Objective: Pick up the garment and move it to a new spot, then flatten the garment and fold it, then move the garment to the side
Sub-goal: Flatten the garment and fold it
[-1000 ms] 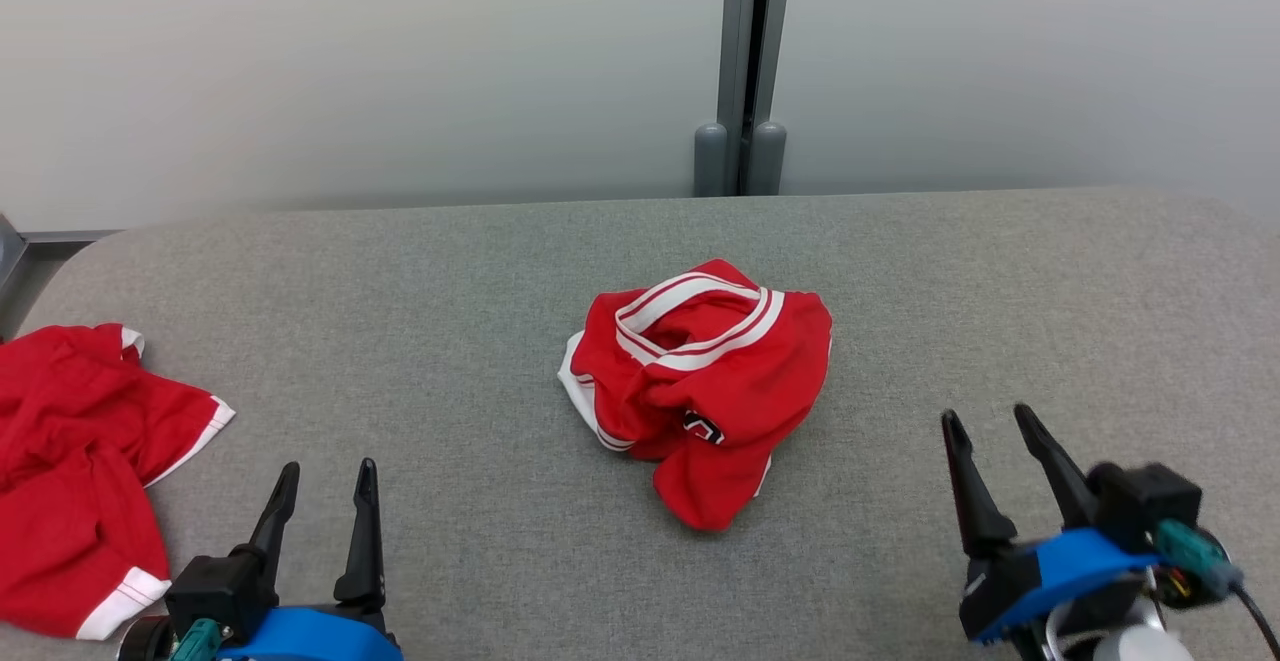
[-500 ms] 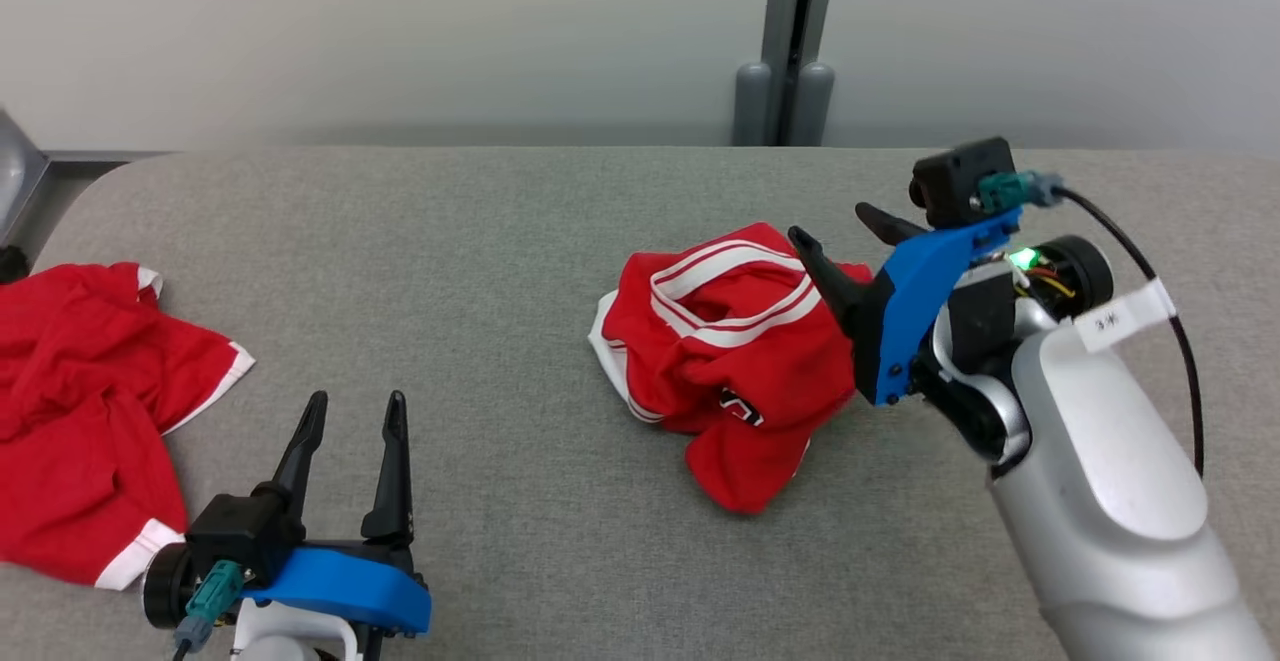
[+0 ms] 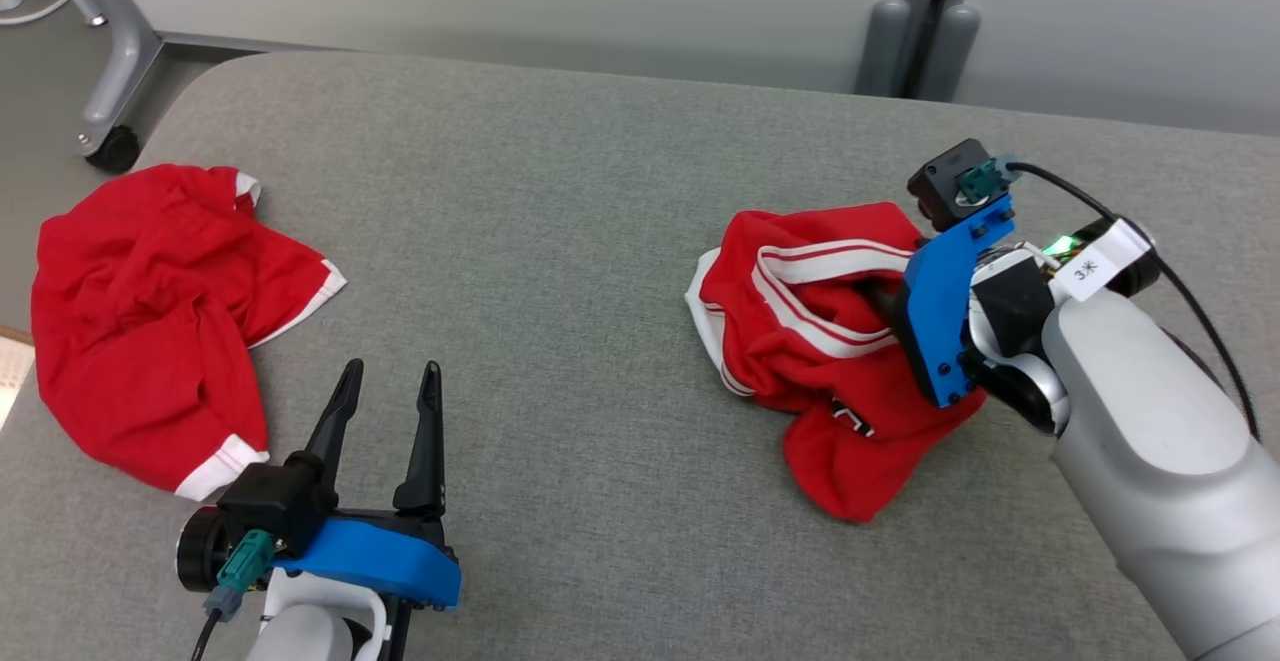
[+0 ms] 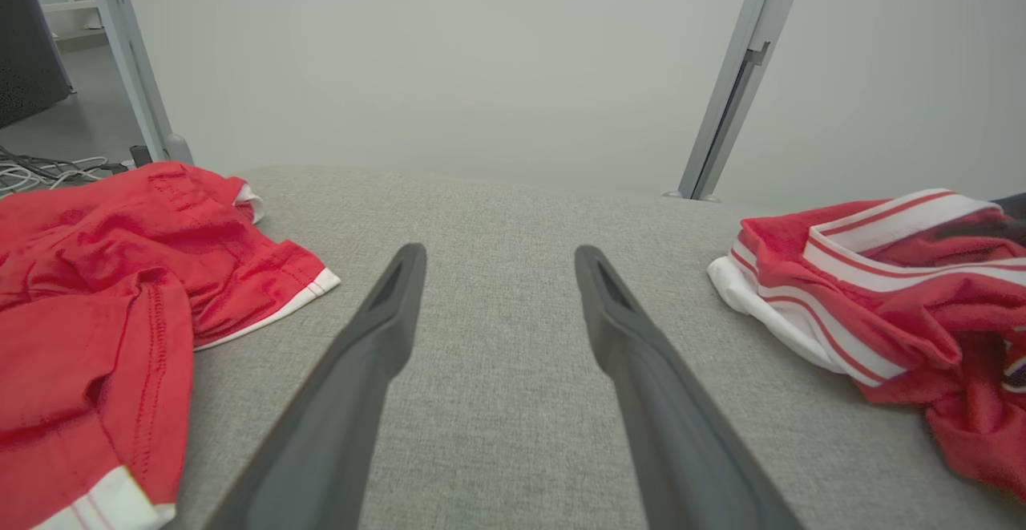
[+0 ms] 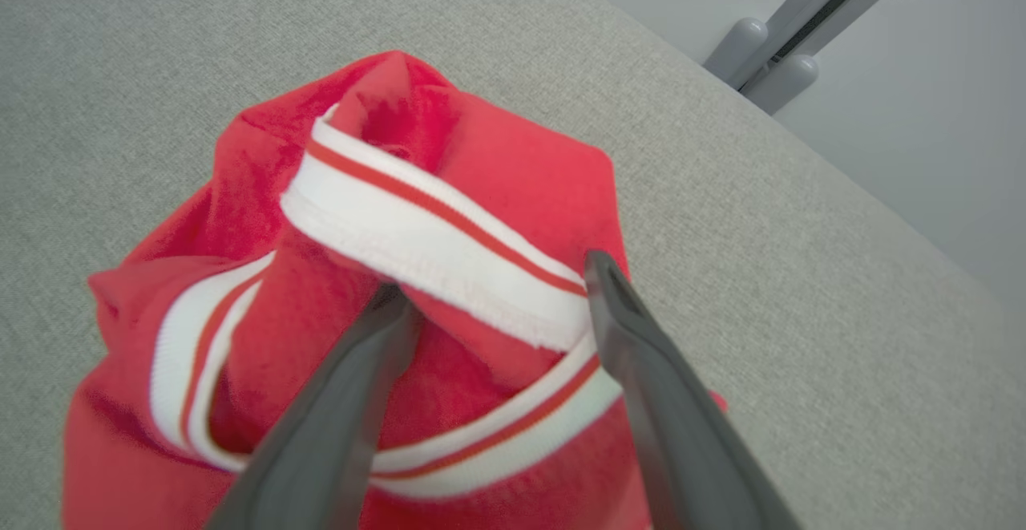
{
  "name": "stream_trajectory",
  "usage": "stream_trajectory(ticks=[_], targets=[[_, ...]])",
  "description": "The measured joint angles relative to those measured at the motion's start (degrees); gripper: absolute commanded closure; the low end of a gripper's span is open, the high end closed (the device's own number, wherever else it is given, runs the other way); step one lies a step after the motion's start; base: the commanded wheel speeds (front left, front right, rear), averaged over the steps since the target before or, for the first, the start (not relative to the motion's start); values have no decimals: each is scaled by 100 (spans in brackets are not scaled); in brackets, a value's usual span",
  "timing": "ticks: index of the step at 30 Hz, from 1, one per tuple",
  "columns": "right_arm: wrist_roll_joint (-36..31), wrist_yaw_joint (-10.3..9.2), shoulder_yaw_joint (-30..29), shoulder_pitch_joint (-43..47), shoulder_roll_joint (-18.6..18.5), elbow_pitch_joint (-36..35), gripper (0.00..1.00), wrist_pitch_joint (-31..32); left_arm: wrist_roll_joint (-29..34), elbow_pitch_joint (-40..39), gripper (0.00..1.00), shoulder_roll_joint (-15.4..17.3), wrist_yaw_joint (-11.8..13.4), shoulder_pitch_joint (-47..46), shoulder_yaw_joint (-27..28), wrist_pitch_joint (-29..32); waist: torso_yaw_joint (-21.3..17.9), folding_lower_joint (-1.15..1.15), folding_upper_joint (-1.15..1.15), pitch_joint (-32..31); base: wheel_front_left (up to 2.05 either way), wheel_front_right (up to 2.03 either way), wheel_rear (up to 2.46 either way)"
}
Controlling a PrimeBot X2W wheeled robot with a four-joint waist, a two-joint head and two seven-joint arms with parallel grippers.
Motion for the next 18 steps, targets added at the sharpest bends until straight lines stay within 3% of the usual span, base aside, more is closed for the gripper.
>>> stream_trajectory(ticks=[5, 6, 7, 12, 18], targets=[[-90, 0, 226, -119, -42, 515, 0, -524, 13, 66, 0, -60, -40, -37, -33, -8, 152, 0, 0, 71, 0, 0, 0], [-56, 0, 261, -118, -12, 645, 29, -572, 26, 76, 0, -67, -43, -44, -37, -8, 169, 0, 0, 74, 0, 0, 0], [-20, 0, 308, -119, 15, 757, 100, -619, 35, 85, 0, -75, -49, -51, -41, -8, 183, 0, 0, 71, 0, 0, 0], [51, 0, 464, -263, 41, 931, 100, -1111, 49, 126, 0, -90, -89, -52, -53, -9, 203, 0, 0, -23, 0, 0, 0], [11, 0, 359, -432, 18, 532, 100, -1742, 57, 127, 0, -58, -86, 74, 9, -9, 131, -1, 0, -301, 0, 0, 0]])
